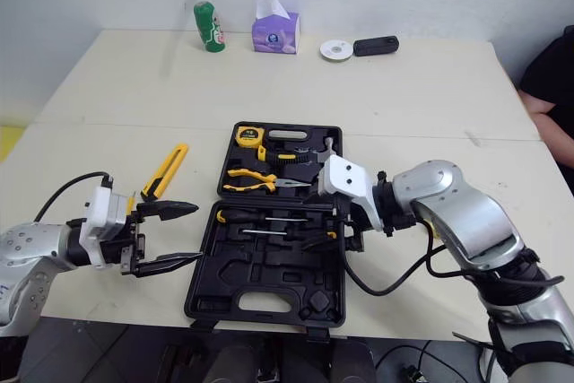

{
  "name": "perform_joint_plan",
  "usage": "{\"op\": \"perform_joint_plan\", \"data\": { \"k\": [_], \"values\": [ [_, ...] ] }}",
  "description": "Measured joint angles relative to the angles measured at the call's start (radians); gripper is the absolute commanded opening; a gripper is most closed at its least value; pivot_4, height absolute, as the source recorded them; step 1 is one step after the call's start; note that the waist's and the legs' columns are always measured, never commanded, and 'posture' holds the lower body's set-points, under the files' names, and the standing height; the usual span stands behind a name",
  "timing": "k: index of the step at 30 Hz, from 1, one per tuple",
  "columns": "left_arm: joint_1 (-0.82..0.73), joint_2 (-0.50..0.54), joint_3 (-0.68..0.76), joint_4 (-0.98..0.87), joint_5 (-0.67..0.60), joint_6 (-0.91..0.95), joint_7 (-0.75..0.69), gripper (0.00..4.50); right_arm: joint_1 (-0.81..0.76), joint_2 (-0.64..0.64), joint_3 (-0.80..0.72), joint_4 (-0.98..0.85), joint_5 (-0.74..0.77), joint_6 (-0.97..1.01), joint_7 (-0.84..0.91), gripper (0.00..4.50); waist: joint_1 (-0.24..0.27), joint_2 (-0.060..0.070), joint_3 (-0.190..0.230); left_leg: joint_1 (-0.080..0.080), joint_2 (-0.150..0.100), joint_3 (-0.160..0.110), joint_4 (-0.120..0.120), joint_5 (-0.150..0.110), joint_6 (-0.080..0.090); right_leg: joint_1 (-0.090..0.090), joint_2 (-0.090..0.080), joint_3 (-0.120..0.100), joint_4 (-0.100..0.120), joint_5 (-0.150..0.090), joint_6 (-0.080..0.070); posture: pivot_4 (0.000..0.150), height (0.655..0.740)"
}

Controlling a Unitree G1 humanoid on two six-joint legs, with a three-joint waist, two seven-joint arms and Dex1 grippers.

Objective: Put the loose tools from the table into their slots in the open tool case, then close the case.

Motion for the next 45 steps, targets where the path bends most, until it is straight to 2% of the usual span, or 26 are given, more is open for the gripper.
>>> {"op": "perform_joint_plan", "data": {
  "k": [1, 3, 4, 5, 7, 14, 22, 45],
  "values": [
    [0.000, 0.000, 0.000, 0.000, 0.000, 0.000, 0.000, 4.50, 0.004, 0.010, -0.006, 0.001, 0.000, -0.017, -0.002, 2.04, 0.000, 0.000, 0.000, 0.000, 0.000, 0.000, 0.000, 0.000, 0.000, 0.000, 0.000, 0.000, 0.000, 0.000, 0.000, 0.150, 0.7400],
    [-0.007, 0.000, -0.005, 0.001, 0.000, 0.001, 0.000, 4.50, 0.018, 0.040, -0.008, 0.001, 0.009, -0.058, -0.004, 1.74, 0.000, 0.000, 0.000, 0.000, 0.000, 0.000, 0.000, 0.000, 0.000, 0.000, 0.000, 0.000, 0.000, 0.000, 0.000, 0.150, 0.7400],
    [-0.016, 0.000, -0.011, 0.005, 0.000, 0.001, -0.001, 4.50, 0.038, 0.064, -0.018, 0.006, 0.008, -0.107, -0.007, 1.41, 0.000, 0.000, 0.000, 0.000, 0.000, 0.000, 0.000, 0.000, 0.000, 0.000, 0.000, 0.000, 0.000, 0.000, 0.000, 0.150, 0.7400],
    [-0.024, 0.000, -0.014, 0.012, 0.000, 0.001, -0.002, 4.50, 0.061, 0.088, -0.018, 0.020, 0.004, -0.175, -0.004, 0.85, 0.000, 0.000, 0.000, 0.000, 0.000, 0.000, 0.000, 0.000, 0.000, 0.000, 0.000, 0.000, 0.000, 0.000, 0.000, 0.150, 0.7400],
    [-0.033, 0.000, -0.014, 0.022, -0.001, 0.004, -0.001, 4.50, 0.089, 0.113, -0.015, 0.046, -0.017, -0.261, -0.001, 0.02, 0.000, 0.000, 0.000, 0.000, 0.000, 0.001, 0.000, 0.000, 0.000, 0.000, 0.000, 0.000, 0.000, 0.000, 0.000, 0.150, 0.7400],
    [-0.069, -0.001, -0.015, 0.030, -0.011, 0.026, 0.002, 4.50, 0.158, 0.146, 0.019, 0.125, -0.083, -0.440, 0.010, 0.02, 0.000, 0.000, 0.000, 0.000, -0.001, 0.000, 0.000, 0.000, 0.001, 0.000, 0.000, 0.000, 0.001, 0.000, 0.000, 0.150, 0.7400],
    [-0.069, 0.001, -0.029, 0.032, -0.009, 0.033, -0.009, 4.50, 0.192, 0.166, 0.066, 0.235, -0.186, -0.545, -0.004, 0.02, -0.001, 0.000, 0.000, 0.000, 0.000, 0.000, 0.000, 0.001, 0.000, 0.000, 0.000, 0.000, 0.001, 0.000, 0.000, 0.150, 0.7400],
    [-0.072, -0.003, -0.029, 0.030, -0.021, 0.073, 0.005, 4.50, 0.150, 0.212, 0.082, 0.307, -0.209, -0.451, -0.024, 0.02, -0.004, -0.001, 0.000, 0.004, 0.000, 0.000, 0.001, 0.001, 0.000, 0.003, 0.000, 0.002, 0.003, 0.000, 0.000, 0.150, 0.7400]
  ]
}}
